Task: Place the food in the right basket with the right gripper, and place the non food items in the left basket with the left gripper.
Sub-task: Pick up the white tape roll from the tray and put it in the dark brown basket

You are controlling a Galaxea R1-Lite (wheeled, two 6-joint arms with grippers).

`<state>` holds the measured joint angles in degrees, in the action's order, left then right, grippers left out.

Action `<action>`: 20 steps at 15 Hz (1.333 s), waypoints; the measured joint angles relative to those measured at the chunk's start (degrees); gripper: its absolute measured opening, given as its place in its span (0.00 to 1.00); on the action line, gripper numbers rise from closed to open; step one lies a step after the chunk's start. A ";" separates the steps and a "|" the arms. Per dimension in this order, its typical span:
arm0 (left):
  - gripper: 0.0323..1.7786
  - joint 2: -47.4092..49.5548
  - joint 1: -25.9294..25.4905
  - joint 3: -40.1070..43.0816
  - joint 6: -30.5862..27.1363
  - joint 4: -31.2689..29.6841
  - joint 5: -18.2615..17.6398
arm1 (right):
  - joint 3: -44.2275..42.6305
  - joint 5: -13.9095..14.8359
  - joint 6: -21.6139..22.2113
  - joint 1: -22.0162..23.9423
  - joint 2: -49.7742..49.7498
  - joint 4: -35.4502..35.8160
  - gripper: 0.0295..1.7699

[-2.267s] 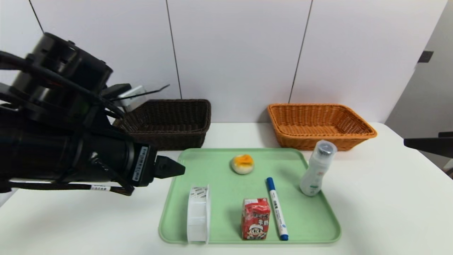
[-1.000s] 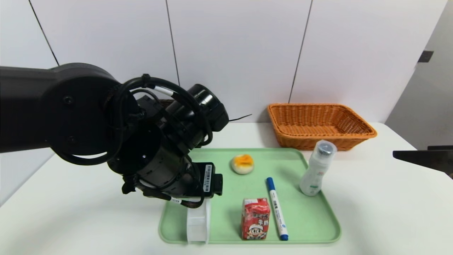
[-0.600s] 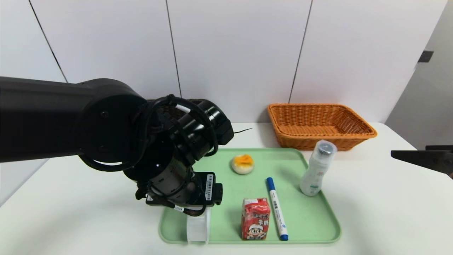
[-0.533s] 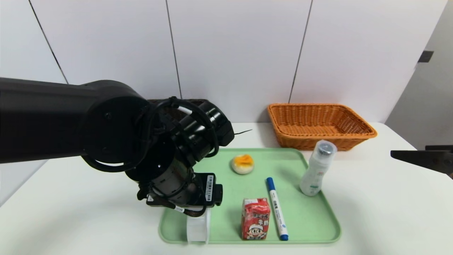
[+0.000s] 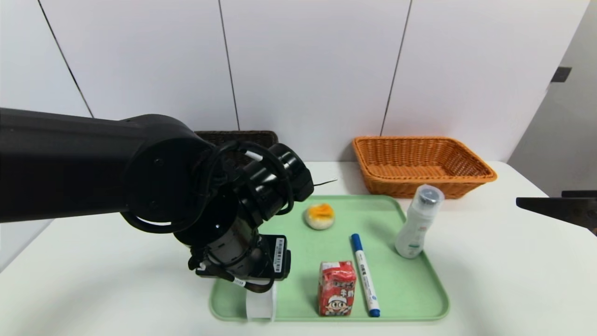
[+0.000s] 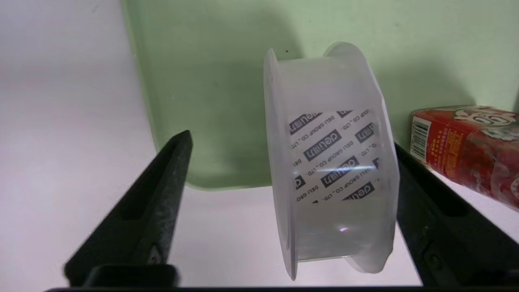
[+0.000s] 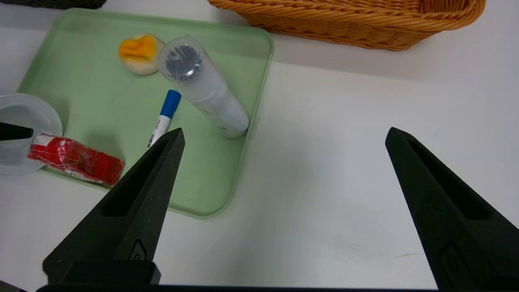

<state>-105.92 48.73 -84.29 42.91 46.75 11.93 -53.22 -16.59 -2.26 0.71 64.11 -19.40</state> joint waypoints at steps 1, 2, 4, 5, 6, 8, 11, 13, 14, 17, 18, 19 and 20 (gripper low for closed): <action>0.73 -0.09 0.48 0.02 -0.02 0.00 0.02 | -0.05 0.00 0.00 0.00 0.00 -0.02 0.97; 0.64 -0.17 0.89 0.05 -0.05 0.00 0.00 | -0.09 0.02 0.02 0.00 -0.02 -0.02 0.97; 0.50 -0.24 1.16 0.05 0.09 0.00 0.05 | -0.11 0.02 0.02 0.00 -0.06 -0.02 0.97; 0.45 -0.20 1.18 0.02 0.22 0.00 0.13 | -0.13 0.00 0.02 0.00 -0.09 -0.02 0.97; 0.30 -0.02 1.22 0.00 0.22 0.05 0.24 | -0.16 0.02 0.02 0.00 -0.09 -0.02 0.97; 0.31 0.94 1.24 -0.09 0.13 0.11 0.33 | -0.11 -0.02 0.02 0.00 -0.11 -0.02 0.97; 0.31 2.90 1.22 -0.41 -0.05 1.27 0.74 | -0.05 -0.09 0.02 0.00 -0.11 0.00 0.97; 0.31 4.68 1.16 -1.27 -0.61 1.65 3.25 | -0.05 -0.09 0.00 0.00 -0.11 0.02 0.97; 0.31 5.53 1.00 -2.51 -1.40 2.08 5.49 | -0.02 -0.07 0.00 0.00 -0.11 0.00 0.97; 0.31 7.58 -1.68 -8.33 -7.72 4.02 8.70 | -0.02 -0.07 -0.06 0.00 -0.15 0.05 0.97; 0.31 8.08 -3.11 -10.70 -10.09 4.23 8.77 | -0.02 -0.09 -0.05 0.00 -0.15 0.05 0.97; 0.31 8.40 -4.96 -12.96 -12.68 4.23 8.85 | -0.02 -0.07 -0.02 0.00 -0.15 0.00 0.97; 0.31 8.48 -7.41 -15.03 -15.68 4.21 8.87 | -0.02 -0.07 -0.02 0.00 -0.15 0.02 0.97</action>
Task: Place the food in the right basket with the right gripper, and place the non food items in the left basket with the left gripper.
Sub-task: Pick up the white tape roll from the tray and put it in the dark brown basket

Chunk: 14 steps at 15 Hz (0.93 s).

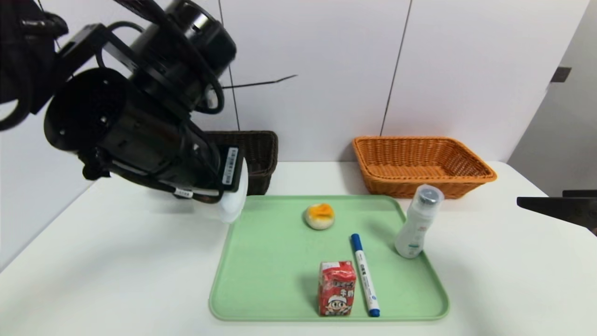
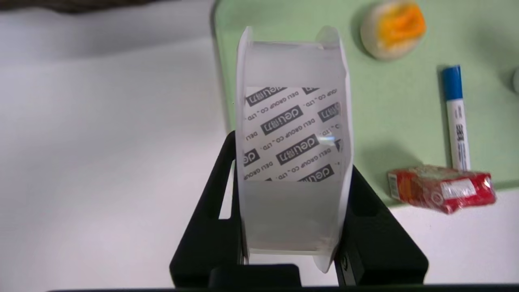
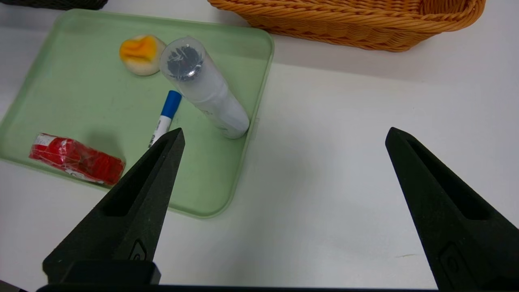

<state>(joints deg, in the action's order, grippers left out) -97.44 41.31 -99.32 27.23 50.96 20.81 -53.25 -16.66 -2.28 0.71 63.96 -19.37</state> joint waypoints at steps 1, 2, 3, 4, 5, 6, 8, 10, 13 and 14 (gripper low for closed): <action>0.31 -0.20 -2.60 -1.89 -2.44 -0.16 0.00 | 0.00 0.00 -0.04 0.00 -0.02 0.00 0.97; 0.31 -0.68 -5.35 -3.79 -4.89 -0.24 0.05 | 0.09 -0.01 -0.02 0.00 -0.02 -0.02 0.97; 0.31 -1.54 -8.41 -6.03 -7.18 -0.30 0.02 | 0.20 -0.22 -0.02 0.00 -0.11 0.02 0.97; 0.31 -2.58 -11.28 -8.42 -9.16 -0.44 -0.06 | 0.24 -0.61 0.00 0.00 -0.21 0.05 0.97; 0.31 -3.85 -14.09 -10.50 -10.95 -0.71 -0.15 | 0.24 -0.74 0.02 0.00 -0.27 0.05 0.97; 0.31 -5.23 -16.98 -11.87 -13.00 -1.67 -0.20 | 0.24 -0.78 0.00 0.00 -0.33 0.05 0.97; 0.31 -8.13 -21.83 -13.03 -16.91 -5.75 -0.50 | 0.39 -0.87 0.00 0.00 -0.44 0.05 0.97; 0.31 -11.48 -26.03 -13.42 -19.43 -10.64 -1.19 | 0.69 -0.85 0.02 0.00 -0.57 0.13 0.97; 0.31 -16.59 -30.99 -13.53 -21.04 -17.47 -3.73 | 0.90 -0.83 -0.04 0.00 -1.01 0.11 0.97; 0.31 -17.94 -32.17 -13.53 -21.02 -19.04 -5.49 | 0.91 -0.74 -0.04 0.00 -1.12 0.11 0.97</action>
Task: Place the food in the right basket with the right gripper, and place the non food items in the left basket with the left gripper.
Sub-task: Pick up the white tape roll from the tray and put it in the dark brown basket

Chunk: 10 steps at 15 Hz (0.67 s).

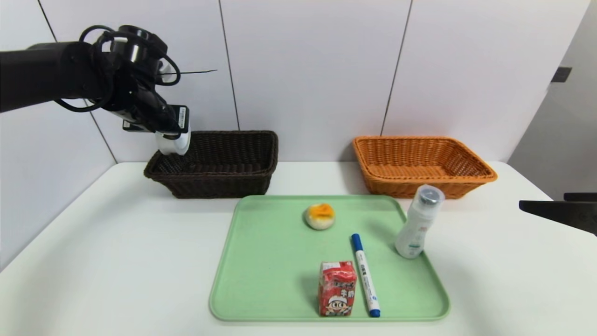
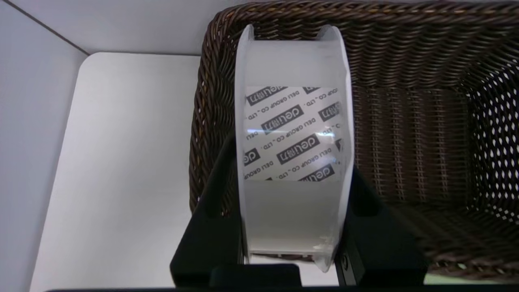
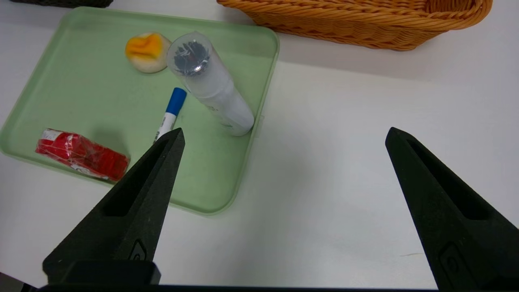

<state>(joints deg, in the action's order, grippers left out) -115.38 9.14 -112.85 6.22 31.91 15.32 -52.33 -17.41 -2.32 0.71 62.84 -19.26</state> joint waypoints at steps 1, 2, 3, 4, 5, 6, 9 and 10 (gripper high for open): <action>0.31 -1.15 -0.90 -0.02 0.09 -0.44 -1.50 | 0.05 0.02 0.04 0.00 -0.09 -0.02 0.97; 0.31 -2.12 -1.51 -0.02 0.20 -0.67 -2.34 | 0.11 0.05 0.06 0.00 -0.17 -0.05 0.97; 0.31 -3.00 -1.87 -0.02 0.50 -1.00 -2.51 | 0.27 0.05 0.06 0.00 -0.35 -0.02 0.97; 0.31 -3.74 -2.04 -0.02 0.94 -1.13 -2.62 | 0.38 0.05 0.09 0.00 -0.52 -0.05 0.97; 0.31 -4.32 -2.12 -0.02 1.13 -1.13 -2.79 | 0.41 0.05 0.06 0.00 -0.69 -0.05 0.97; 0.31 -4.90 -2.15 -0.02 1.16 -1.22 -2.86 | 0.44 0.05 0.09 0.00 -0.80 -0.02 0.97; 0.31 -6.47 -2.15 -0.02 1.79 -1.66 -2.93 | 0.49 0.02 0.06 -0.02 -1.02 -0.05 0.97; 0.31 -6.95 -2.17 0.00 1.88 -1.68 -2.93 | 0.49 0.02 0.06 -0.02 -1.16 -0.05 0.97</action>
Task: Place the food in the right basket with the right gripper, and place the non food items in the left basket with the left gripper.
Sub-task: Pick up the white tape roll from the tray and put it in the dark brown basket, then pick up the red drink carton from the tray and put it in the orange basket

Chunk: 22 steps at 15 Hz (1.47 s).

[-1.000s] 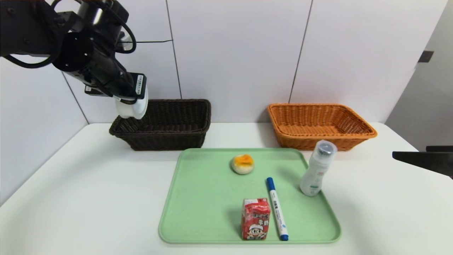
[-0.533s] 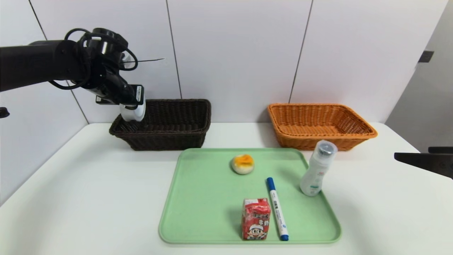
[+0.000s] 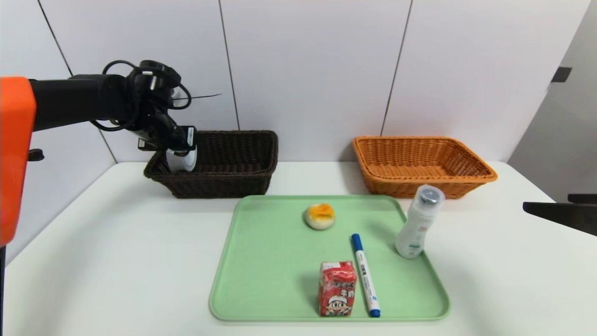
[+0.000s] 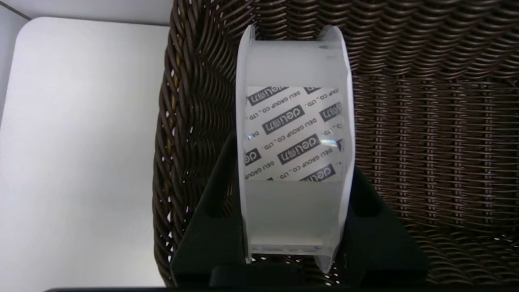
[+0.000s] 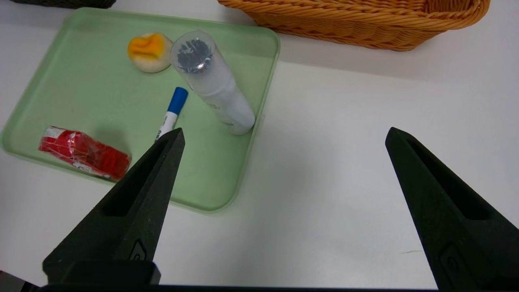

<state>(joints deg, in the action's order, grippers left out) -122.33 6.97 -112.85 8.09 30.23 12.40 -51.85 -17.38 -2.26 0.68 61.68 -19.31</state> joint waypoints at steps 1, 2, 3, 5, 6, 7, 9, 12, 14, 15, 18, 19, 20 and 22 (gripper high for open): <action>0.31 -0.52 -0.01 0.00 0.00 0.00 0.05 | 0.00 -0.02 0.02 0.02 -0.06 -0.01 0.97; 0.31 -1.10 -0.01 0.00 0.02 -0.02 0.06 | 0.00 0.00 0.02 0.02 -0.15 -0.01 0.97; 0.31 -1.58 -0.01 0.00 0.02 -0.02 0.05 | 0.00 0.00 0.02 0.02 -0.20 -0.01 0.97; 0.31 -2.19 -0.01 0.00 0.02 0.00 0.00 | 0.00 0.02 0.00 0.00 -0.26 -0.01 0.97; 0.34 -2.34 -0.01 0.00 0.02 -0.02 0.02 | 0.00 0.00 0.00 0.02 -0.26 -0.01 0.97; 0.42 -2.36 -0.01 0.00 -0.05 -0.41 0.02 | 0.00 -0.02 0.02 0.02 -0.26 0.02 0.97; 0.54 -2.04 -0.01 0.00 -0.16 -1.18 0.02 | 0.00 -0.04 0.00 0.02 -0.28 0.05 0.97; 0.67 -0.29 0.00 0.00 -0.18 -1.21 0.02 | -0.02 -0.02 0.02 0.02 -0.30 0.05 0.97; 0.74 1.83 0.05 0.00 -0.27 -1.02 -0.02 | -0.07 -0.02 0.09 0.02 -0.33 0.07 0.97; 0.77 3.01 0.07 0.00 -0.38 -1.00 0.00 | -0.16 0.00 0.11 0.02 -0.37 0.05 0.97; 0.82 7.78 0.24 0.00 -0.44 -0.22 0.05 | -0.90 0.02 0.13 0.02 -0.78 0.07 0.97; 0.84 9.55 0.30 0.00 -0.39 0.72 0.02 | -1.54 0.02 0.09 0.02 -1.00 0.10 0.97; 0.86 11.58 0.46 0.00 -0.22 1.99 -0.13 | -2.21 -0.04 0.09 0.02 -1.18 0.07 0.97; 0.88 15.49 1.16 0.00 0.89 4.66 -0.35 | -4.18 -0.72 0.06 -0.06 -1.52 0.10 0.97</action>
<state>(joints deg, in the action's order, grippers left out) -106.84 8.13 -112.85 8.98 34.89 12.04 -56.03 -18.10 -2.19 0.62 60.16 -19.21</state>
